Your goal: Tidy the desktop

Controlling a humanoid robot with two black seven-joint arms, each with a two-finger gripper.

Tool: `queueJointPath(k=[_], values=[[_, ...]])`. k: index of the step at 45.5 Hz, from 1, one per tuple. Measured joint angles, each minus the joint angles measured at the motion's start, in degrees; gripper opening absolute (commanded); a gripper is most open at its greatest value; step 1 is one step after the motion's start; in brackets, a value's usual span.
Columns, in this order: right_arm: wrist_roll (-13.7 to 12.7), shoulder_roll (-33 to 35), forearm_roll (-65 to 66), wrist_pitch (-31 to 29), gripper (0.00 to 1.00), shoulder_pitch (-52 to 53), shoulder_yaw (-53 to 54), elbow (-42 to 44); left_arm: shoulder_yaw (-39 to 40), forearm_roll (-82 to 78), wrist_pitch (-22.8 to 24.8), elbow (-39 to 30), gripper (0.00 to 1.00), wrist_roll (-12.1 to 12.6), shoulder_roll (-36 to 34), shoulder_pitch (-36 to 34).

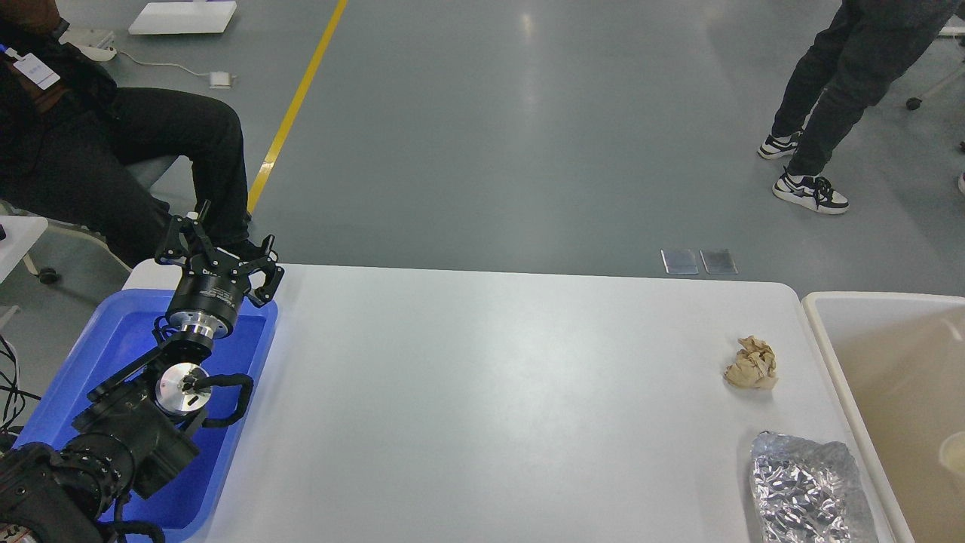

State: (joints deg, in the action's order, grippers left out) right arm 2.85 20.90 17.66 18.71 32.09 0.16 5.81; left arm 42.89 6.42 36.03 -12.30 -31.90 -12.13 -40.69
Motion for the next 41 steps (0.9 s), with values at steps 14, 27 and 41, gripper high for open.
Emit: queueJointPath(k=[14,27,41], values=[[0.2,2.5,0.0,-0.1,1.00,8.0,2.5,-6.1,0.0,0.0,0.0,0.0,1.00,0.0,0.0,0.0],[0.3,10.8,0.0,-0.3,1.00,20.1,10.1,-19.2,0.0,0.0,0.0,0.0,1.00,0.0,0.0,0.0],[0.4,19.3,0.4,-2.5,1.00,29.1,31.6,-39.7,0.0,0.0,0.0,0.0,1.00,0.0,0.0,0.0]])
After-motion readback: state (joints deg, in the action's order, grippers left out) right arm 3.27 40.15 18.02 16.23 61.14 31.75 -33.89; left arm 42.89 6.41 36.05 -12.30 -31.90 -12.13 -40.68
